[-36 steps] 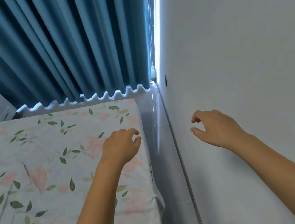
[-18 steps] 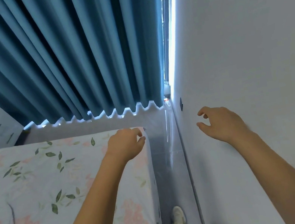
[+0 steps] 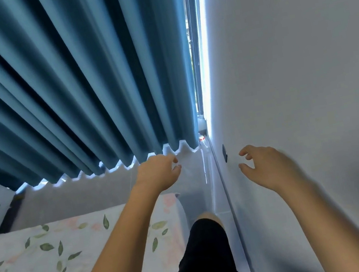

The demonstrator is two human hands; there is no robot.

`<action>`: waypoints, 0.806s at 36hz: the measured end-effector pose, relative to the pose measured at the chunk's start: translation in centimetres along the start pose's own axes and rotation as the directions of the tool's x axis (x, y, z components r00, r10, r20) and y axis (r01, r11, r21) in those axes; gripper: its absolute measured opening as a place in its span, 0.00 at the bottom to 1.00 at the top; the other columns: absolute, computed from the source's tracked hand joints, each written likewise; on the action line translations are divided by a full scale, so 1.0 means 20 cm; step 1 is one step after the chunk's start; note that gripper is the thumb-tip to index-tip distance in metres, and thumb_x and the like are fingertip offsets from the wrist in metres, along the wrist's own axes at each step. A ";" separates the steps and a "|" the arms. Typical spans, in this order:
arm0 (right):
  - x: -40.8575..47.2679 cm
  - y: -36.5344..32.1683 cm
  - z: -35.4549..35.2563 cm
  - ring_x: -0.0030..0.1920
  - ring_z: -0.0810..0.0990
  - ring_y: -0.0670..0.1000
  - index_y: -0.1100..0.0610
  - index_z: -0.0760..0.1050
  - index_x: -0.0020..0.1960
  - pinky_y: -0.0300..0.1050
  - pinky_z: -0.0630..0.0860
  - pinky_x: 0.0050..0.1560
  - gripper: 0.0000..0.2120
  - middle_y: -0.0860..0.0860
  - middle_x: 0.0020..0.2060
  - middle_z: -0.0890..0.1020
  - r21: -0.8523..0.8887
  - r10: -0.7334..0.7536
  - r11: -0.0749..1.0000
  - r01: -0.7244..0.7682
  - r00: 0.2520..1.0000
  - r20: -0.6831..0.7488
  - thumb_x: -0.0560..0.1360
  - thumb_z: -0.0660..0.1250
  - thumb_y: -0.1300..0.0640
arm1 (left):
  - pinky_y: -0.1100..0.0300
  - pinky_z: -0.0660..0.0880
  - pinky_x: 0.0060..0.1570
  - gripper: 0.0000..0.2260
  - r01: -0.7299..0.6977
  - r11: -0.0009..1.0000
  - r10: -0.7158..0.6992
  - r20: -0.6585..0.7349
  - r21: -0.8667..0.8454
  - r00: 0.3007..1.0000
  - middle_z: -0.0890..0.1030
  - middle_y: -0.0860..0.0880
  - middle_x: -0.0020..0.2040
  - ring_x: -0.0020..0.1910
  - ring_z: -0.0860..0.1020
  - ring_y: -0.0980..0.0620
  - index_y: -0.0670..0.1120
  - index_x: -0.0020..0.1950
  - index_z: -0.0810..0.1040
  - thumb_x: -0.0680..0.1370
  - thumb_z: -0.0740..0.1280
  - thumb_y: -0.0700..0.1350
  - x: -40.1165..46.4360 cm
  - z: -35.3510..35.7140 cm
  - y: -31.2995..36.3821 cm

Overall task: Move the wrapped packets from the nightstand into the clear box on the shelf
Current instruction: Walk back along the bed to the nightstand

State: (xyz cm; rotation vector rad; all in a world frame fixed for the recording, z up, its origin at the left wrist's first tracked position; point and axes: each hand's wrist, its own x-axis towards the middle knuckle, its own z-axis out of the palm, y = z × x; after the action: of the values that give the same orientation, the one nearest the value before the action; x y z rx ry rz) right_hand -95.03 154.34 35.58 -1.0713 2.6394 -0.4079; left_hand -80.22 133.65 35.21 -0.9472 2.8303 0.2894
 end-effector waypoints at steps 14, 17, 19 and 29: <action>1.62 -0.42 0.06 0.62 0.74 0.54 0.49 0.70 0.66 0.49 0.74 0.59 0.18 0.49 0.60 0.78 -0.145 -0.135 0.978 0.152 0.984 0.117 0.78 0.60 0.48 | 0.55 0.72 0.48 0.13 0.161 0.976 -0.162 0.009 -0.148 0.987 0.78 0.52 0.56 0.58 0.73 0.49 0.52 0.61 0.73 0.80 0.56 0.54 1.30 -0.17 -0.60; 1.96 -0.58 0.04 0.63 0.73 0.54 0.49 0.69 0.67 0.48 0.72 0.60 0.18 0.49 0.60 0.78 -0.185 -0.180 0.962 0.201 0.976 0.125 0.78 0.59 0.48 | 0.55 0.72 0.50 0.14 0.234 0.956 -0.234 0.024 -0.178 0.972 0.78 0.53 0.56 0.58 0.74 0.51 0.53 0.62 0.73 0.80 0.57 0.54 1.52 -0.26 -0.80; 2.16 -0.71 0.03 0.63 0.72 0.54 0.49 0.69 0.67 0.48 0.71 0.61 0.18 0.49 0.60 0.79 -0.183 -0.213 0.955 0.234 0.969 0.123 0.78 0.60 0.48 | 0.56 0.71 0.48 0.13 0.282 0.942 -0.284 0.013 -0.182 0.959 0.79 0.54 0.54 0.56 0.74 0.51 0.52 0.62 0.73 0.80 0.57 0.53 1.66 -0.32 -0.93; 2.89 -1.36 0.06 0.60 0.72 0.55 0.50 0.69 0.67 0.46 0.69 0.55 0.18 0.50 0.55 0.80 -0.205 -0.430 0.862 0.463 0.883 0.186 0.78 0.60 0.50 | 0.54 0.75 0.52 0.10 0.438 0.853 -0.458 -0.005 -0.283 0.889 0.80 0.53 0.51 0.54 0.76 0.49 0.53 0.56 0.75 0.79 0.58 0.52 2.03 -0.49 -1.46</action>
State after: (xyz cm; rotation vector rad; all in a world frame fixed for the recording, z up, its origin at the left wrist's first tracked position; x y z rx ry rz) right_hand -117.51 94.53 36.22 -1.7393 2.3462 -0.0869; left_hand -95.30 85.02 32.85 -1.6678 2.5590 0.6067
